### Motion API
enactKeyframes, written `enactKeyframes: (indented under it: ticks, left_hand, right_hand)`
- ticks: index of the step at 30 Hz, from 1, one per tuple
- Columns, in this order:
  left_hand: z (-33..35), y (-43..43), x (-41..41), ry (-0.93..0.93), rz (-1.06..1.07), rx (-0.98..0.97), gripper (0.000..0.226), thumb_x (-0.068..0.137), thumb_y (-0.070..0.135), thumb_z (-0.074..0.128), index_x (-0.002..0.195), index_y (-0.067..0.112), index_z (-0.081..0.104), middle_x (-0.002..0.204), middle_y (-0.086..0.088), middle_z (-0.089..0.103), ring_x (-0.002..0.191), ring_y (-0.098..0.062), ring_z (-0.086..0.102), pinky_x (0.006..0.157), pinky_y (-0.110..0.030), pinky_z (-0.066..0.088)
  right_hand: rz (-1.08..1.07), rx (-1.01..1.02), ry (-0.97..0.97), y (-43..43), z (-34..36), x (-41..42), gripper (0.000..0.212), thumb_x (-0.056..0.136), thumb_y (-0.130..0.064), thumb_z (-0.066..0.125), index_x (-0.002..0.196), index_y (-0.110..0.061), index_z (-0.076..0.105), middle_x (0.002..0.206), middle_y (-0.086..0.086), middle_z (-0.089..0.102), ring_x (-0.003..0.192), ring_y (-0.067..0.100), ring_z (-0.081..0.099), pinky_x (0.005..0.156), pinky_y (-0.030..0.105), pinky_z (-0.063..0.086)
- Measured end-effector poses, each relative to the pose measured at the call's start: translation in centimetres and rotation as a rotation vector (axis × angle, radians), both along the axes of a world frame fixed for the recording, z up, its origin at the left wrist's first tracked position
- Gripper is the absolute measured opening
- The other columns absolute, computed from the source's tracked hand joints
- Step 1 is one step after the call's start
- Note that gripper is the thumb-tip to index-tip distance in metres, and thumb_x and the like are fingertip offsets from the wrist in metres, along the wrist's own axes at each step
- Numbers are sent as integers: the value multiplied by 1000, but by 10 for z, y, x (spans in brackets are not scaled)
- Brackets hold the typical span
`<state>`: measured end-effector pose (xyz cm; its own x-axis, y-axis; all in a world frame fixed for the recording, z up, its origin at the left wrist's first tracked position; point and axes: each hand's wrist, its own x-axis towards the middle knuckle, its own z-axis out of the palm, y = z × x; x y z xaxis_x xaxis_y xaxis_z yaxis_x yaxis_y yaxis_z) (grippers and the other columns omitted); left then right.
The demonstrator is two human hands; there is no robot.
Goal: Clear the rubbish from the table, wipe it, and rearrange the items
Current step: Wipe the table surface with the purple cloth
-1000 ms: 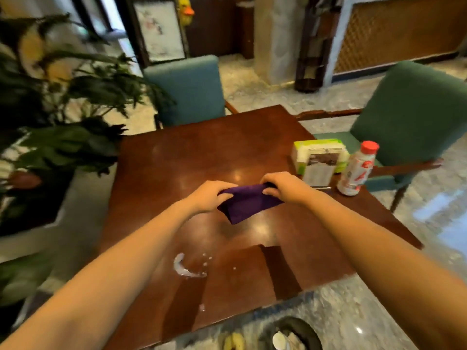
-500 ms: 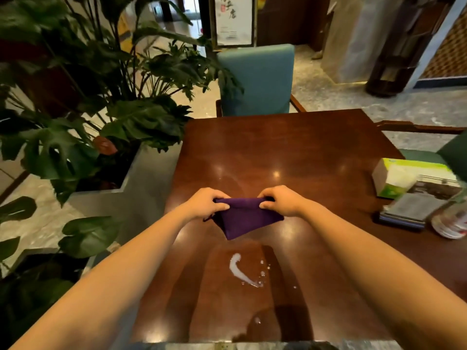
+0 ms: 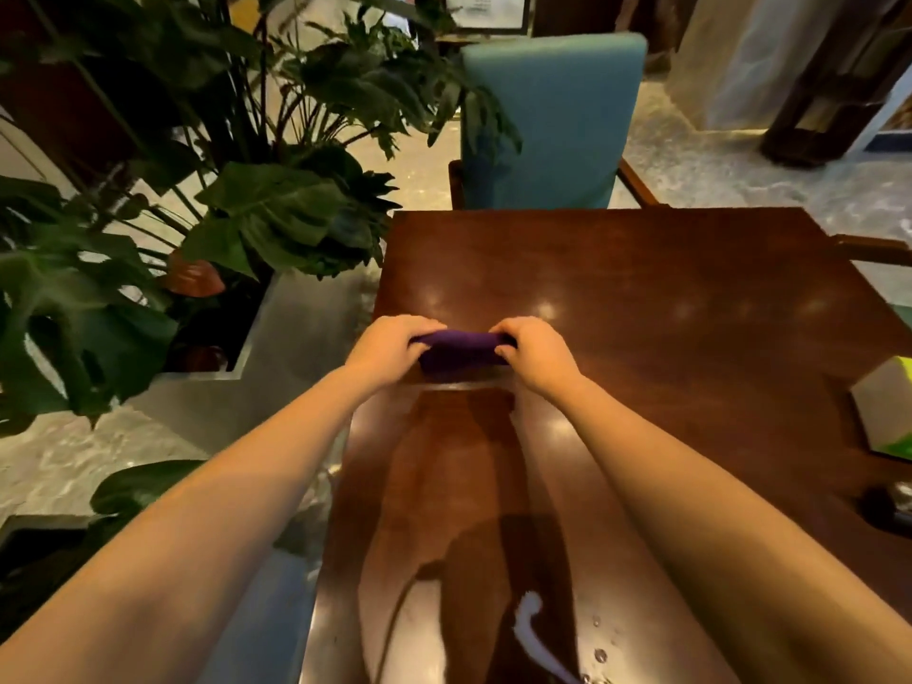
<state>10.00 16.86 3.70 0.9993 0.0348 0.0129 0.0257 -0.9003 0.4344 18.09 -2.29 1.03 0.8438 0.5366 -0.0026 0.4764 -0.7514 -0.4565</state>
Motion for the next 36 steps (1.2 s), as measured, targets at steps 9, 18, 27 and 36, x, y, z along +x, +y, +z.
enactKeyframes:
  ticks: [9, 18, 27, 36]
  left_hand:
    - [-112, 14, -46, 214, -57, -15, 45, 93, 22, 50, 138, 20, 45, 149, -1, 40, 140, -15, 33, 118, -28, 12]
    - [-150, -16, -116, 181, 239, 216, 87, 89, 66, 6, 144, 2, 27, 152, -17, 29, 142, -30, 25, 115, -34, 5]
    - [-159, -33, -132, 146, 396, 158, 85, 91, 63, 5, 144, -2, 21, 152, -20, 26, 143, -28, 15, 115, -28, -8]
    - [-158, -65, -93, 92, 301, 175, 75, 94, 57, 10, 144, 1, 17, 153, -18, 23, 144, -27, 15, 115, -32, 0]
  right_hand:
    - [304, -225, -63, 7, -79, -32, 31, 83, -33, 59, 104, -10, 60, 111, 8, 60, 105, 28, 54, 91, 38, 44]
    - [590, -391, -76, 54, -101, -29, 70, 83, -57, -2, 147, -36, 15, 160, -3, 10, 148, 23, 4, 119, 43, 2]
    - [667, -387, -128, 49, -107, -47, 66, 84, -59, 1, 147, -42, 9, 160, -4, 6, 148, 24, -1, 119, 44, -1]
    - [487, -364, -164, 49, -118, -4, 61, 88, -63, 13, 145, -43, 15, 160, -2, 8, 148, 26, 2, 118, 49, 5]
